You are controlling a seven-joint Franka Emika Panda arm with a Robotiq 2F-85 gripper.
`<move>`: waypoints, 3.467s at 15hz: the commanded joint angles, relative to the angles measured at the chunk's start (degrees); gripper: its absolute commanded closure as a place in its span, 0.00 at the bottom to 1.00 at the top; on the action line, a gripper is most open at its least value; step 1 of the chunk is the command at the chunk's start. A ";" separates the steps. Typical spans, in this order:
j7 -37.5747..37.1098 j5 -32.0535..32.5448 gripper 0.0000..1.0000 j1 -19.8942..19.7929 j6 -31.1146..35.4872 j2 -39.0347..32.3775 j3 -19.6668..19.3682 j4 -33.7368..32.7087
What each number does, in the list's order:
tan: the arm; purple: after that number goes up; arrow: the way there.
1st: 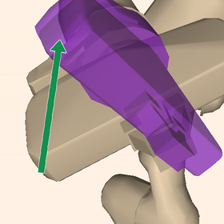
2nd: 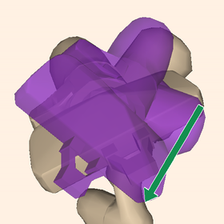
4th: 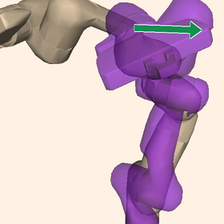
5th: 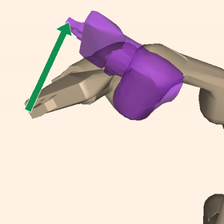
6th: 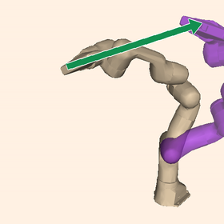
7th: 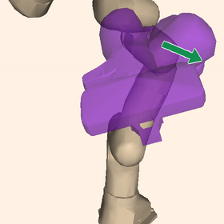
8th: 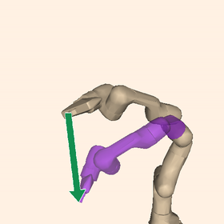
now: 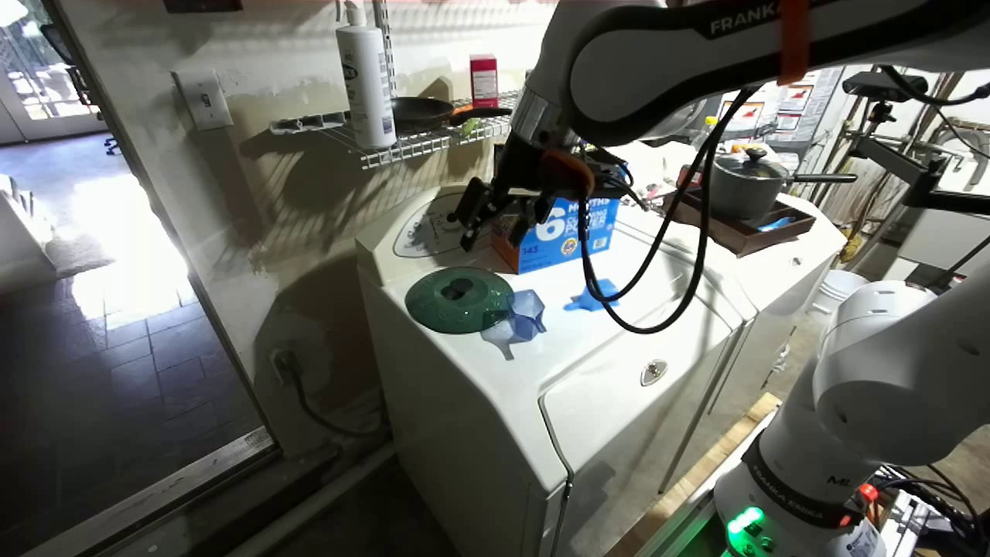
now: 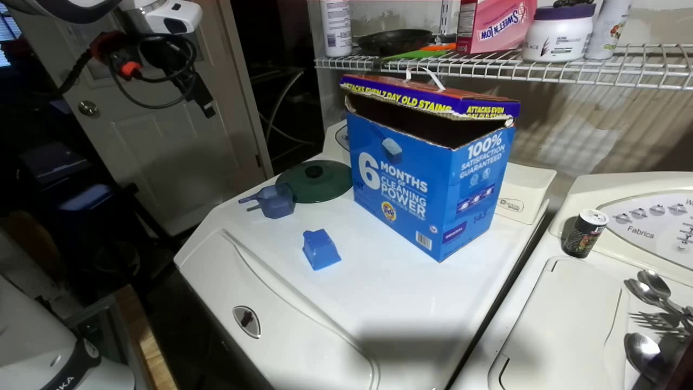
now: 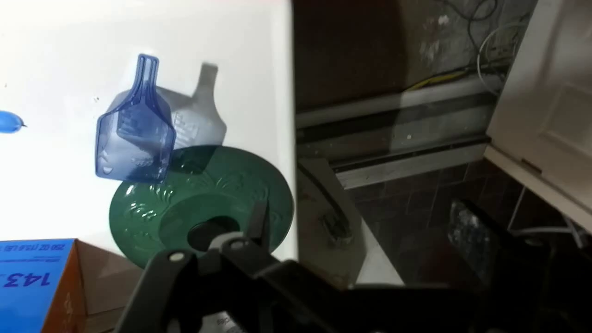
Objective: Pick up the measuring cup on the right and hang it on the box.
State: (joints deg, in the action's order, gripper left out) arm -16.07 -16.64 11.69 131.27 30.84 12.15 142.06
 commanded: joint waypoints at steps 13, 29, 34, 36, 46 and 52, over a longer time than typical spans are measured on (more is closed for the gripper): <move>-9.50 0.80 0.00 -6.93 11.14 -1.63 -0.22 1.37; -8.91 -1.95 0.00 -6.40 10.68 -1.86 -3.20 1.52; -16.00 0.07 0.00 -9.59 8.77 -1.97 -1.14 2.70; -20.20 1.09 0.00 -10.86 5.85 -1.41 0.03 5.28; -38.69 13.60 0.00 -16.70 -13.27 -1.26 0.97 10.80; -42.64 19.78 0.00 -18.15 -17.76 -2.02 -1.20 10.75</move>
State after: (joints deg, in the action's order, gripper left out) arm -58.09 2.42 -7.94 113.72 28.96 12.41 152.92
